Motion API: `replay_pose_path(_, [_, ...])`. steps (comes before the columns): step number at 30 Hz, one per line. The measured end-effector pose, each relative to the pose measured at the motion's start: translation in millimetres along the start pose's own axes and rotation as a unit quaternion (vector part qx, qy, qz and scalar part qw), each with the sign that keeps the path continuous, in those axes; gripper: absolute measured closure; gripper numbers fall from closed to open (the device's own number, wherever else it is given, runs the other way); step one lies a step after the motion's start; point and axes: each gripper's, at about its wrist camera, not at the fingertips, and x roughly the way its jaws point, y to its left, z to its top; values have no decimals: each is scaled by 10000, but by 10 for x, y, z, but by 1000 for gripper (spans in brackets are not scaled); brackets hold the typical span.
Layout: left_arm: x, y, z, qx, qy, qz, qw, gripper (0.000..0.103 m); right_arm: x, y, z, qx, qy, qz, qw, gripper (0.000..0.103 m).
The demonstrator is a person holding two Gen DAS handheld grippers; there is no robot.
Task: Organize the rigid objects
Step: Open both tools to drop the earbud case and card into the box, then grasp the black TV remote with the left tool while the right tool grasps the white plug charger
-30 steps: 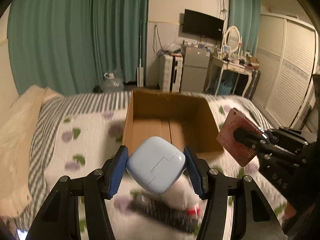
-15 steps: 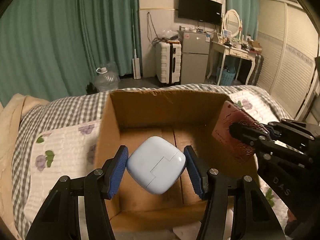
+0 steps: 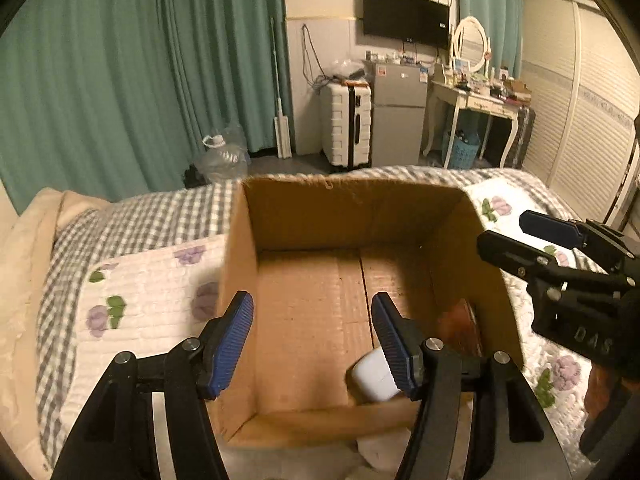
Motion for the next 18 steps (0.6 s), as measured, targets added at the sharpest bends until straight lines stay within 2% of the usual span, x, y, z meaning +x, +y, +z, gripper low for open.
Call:
replay_pose_path(3, [-301,42,-56,-43,-104,20,9999,36,-229,5,31,32,-31,-44,10000,38])
replay_pose_path(6, [-582,103,-153,-129,-177,70,9997,35,-525,71,17,-51,-123,-133,9998,31])
replay_pose_path(10, [-851,162,-366,-172,-176,267,9993,35,-915,238,-65,-245,-182,-86,9995,29])
replay_pose_path(14, [-987,207,-683,-307,-6,383,9988,35,-1132,483,-299,-483,-35,9,9988,29])
replay_pose_path(18, [-993,208,-1037,-404,131,416,9982,35,-1151,682,-644,-642,198,155,9976,29])
